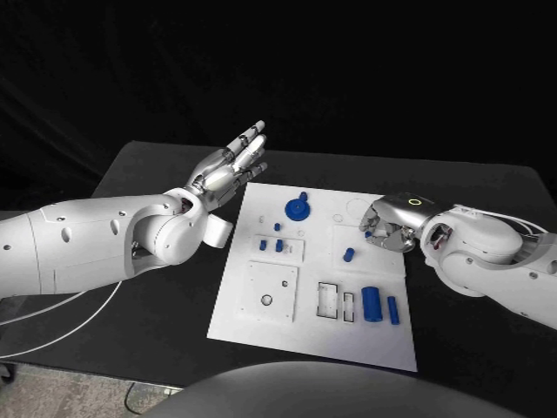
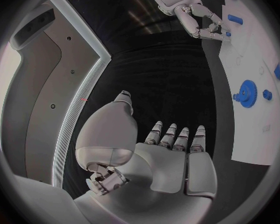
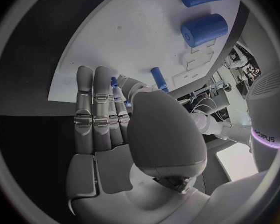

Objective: Assemble the parts on the task board

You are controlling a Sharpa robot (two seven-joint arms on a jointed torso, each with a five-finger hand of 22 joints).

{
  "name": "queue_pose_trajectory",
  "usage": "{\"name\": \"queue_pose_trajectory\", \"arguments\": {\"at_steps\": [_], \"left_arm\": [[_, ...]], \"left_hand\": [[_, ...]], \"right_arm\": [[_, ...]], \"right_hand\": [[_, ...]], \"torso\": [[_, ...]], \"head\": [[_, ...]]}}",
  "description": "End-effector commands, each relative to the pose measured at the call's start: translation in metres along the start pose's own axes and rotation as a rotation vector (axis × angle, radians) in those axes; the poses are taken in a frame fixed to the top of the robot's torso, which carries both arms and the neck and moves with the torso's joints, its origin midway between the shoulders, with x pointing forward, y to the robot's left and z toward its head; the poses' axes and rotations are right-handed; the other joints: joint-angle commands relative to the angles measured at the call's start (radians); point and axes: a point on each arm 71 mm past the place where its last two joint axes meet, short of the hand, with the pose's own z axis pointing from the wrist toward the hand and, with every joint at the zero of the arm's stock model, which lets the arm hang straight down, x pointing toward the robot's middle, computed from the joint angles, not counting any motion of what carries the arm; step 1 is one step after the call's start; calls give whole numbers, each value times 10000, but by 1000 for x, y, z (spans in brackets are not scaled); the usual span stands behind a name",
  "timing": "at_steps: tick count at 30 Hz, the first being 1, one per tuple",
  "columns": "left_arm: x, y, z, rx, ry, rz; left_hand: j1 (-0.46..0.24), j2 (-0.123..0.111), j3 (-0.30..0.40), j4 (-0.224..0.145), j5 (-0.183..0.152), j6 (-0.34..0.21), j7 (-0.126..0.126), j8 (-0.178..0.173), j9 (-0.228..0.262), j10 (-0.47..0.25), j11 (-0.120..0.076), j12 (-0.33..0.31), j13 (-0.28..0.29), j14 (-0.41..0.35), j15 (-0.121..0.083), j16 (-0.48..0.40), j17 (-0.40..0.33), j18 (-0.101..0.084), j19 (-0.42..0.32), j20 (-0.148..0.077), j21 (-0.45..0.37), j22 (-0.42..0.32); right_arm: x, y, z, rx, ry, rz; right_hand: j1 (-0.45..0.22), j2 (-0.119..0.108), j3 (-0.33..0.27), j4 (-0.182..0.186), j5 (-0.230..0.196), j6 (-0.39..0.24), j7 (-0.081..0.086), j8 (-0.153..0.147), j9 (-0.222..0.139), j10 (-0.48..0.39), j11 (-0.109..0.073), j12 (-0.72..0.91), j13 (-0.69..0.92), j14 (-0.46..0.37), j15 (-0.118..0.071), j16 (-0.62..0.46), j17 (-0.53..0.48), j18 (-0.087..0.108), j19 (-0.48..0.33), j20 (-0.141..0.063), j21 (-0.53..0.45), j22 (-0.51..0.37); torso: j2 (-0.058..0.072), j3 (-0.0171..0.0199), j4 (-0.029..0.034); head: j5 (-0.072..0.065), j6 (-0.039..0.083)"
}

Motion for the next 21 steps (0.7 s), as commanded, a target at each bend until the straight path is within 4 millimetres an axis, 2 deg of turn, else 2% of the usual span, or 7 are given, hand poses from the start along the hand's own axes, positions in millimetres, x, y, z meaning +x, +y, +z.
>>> {"name": "queue_pose_trajectory", "arguments": {"at_steps": [1,11,21], "left_arm": [[3,0,1,6,250,-22],[4,2,1,-126,321,-64],[6,8,1,-289,464,-189]], "left_hand": [[58,142,61,-12,126,7,113,-35,-4,-1,111,44,11,2,77,-35,-15,152,23,91,-51,12],[492,600,-75,-34,684,78,248,-24,5,12,236,137,19,2,163,-35,-15,157,42,177,-42,33],[726,841,-271,-50,996,189,406,-8,20,17,331,185,21,2,260,-35,-15,160,62,240,-30,72]], "right_arm": [[3,1,1,-59,106,-22],[5,1,2,-157,-89,-138],[4,4,1,-494,-531,-454]], "right_hand": [[169,-2,87,-96,75,123,17,64,-7,117,-2,-90,-18,-63,-38,54,18,109,18,-19,-63,34],[477,8,232,-521,117,658,-82,304,146,545,-99,-214,2,-113,-121,34,48,103,-20,-114,6,251],[409,-4,21,-679,-27,1108,-252,513,388,1181,-299,-94,115,-148,-239,2,72,108,-119,-196,34,461]], "torso": [[4,1,3],[1,0,-5],[0,-4,5]], "head": [[-18,2],[-34,2],[-63,2]]}}
